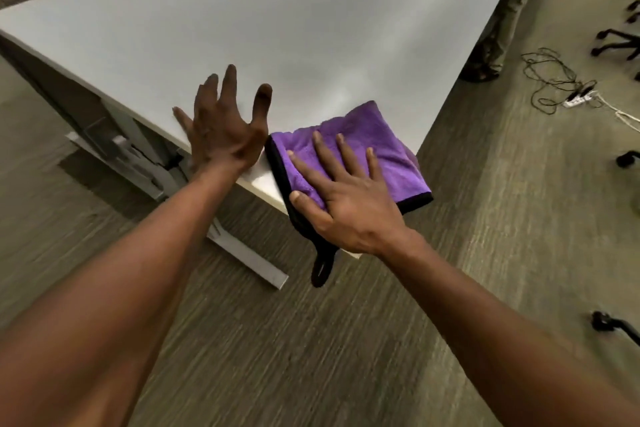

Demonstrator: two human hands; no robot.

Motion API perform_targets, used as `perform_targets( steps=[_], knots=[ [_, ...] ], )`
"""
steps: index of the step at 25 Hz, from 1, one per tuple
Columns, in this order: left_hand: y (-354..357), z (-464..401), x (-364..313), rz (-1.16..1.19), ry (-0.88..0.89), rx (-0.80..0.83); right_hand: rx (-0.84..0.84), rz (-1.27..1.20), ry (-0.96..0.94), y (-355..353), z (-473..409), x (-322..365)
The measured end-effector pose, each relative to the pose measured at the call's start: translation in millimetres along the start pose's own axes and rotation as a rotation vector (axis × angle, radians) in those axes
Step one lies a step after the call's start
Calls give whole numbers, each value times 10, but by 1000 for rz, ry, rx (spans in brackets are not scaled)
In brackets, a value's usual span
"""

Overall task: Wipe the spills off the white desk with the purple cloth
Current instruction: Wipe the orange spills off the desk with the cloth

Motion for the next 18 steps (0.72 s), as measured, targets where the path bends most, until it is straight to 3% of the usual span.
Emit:
perform_targets(
  steps=[4,9,18],
  knots=[
    [13,41,-34,9,9,-16,-172,42,-117,150,583,-95],
    [8,78,-84,9,11,11,-576,-54,-253,506,1097,-530],
    [-46,103,-60,74,1,-45,-639,45,-271,434,841,-374]
  ],
)
Point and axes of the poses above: each hand's wrist, its own z-axis away from the middle knuckle, its own y-axis out of the palm, x = y × z, the point moved 3 cm from there along -z, towards the middle knuckle, and after that the axes turned 5 degrees about y, right-handed, at the moved point
